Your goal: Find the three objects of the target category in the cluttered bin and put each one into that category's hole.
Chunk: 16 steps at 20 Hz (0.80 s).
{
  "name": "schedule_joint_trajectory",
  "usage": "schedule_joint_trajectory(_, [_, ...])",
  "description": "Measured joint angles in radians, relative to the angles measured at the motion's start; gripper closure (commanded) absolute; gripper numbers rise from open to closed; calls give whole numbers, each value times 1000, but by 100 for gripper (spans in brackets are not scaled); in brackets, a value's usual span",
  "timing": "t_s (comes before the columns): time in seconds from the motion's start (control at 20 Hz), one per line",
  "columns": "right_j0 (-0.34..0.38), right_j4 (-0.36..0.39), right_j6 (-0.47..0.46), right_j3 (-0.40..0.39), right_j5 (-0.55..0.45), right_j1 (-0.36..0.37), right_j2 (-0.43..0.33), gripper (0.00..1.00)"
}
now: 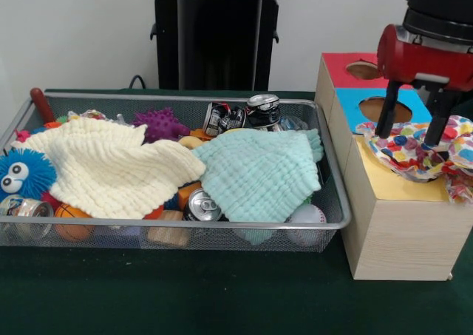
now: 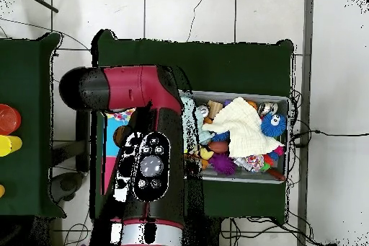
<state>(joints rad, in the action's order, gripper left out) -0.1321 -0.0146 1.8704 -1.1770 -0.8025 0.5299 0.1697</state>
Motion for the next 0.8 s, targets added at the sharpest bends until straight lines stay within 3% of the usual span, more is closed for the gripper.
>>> schedule_joint_trajectory(0.65, [5,-39,0,-6,-64,118,-6,0])
schedule_joint_trajectory(0.7, [15,-58,0,-11,-64,138,-17,100])
schedule_joint_trajectory(0.8, [20,-67,0,-14,-64,146,-22,100])
